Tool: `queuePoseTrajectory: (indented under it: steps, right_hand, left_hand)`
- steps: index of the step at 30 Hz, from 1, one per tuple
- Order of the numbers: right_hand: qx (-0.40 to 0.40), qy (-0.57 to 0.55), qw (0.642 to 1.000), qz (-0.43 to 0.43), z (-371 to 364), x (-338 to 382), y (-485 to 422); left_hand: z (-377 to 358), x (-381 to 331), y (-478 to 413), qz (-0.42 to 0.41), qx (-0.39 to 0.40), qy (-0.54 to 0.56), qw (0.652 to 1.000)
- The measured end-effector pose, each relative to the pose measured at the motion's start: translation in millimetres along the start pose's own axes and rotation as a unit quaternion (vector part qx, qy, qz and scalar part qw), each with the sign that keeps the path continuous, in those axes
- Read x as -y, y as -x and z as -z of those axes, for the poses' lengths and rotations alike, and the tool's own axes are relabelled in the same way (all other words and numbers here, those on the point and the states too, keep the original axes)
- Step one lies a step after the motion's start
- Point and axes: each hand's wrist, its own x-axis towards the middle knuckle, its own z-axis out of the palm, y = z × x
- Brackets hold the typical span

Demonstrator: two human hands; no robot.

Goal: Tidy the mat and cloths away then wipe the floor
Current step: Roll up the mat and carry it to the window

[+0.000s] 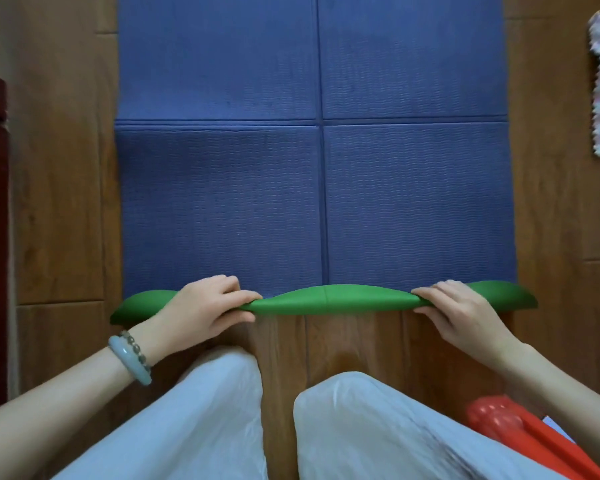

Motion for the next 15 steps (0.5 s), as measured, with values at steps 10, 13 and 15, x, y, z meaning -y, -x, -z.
queuePoseTrajectory:
  steps: [10, 13, 15]
  right_hand:
    - [0.109, -0.121, 0.973, -0.166, 28.6, -17.6, -49.1]
    - [0.038, 0.005, 0.992, -0.120, 20.8, -18.1, -60.4]
    - [-0.001, 0.061, 0.991, -0.118, 16.6, -13.5, -62.6]
  left_hand:
    - [25.8, 15.8, -37.5, 0.146, 0.011, 0.075, 0.986]
    - [20.0, 16.3, -45.3, 0.126, -0.046, -0.012, 0.991]
    - [16.0, 15.9, -47.8, 0.092, -0.068, -0.027, 0.993]
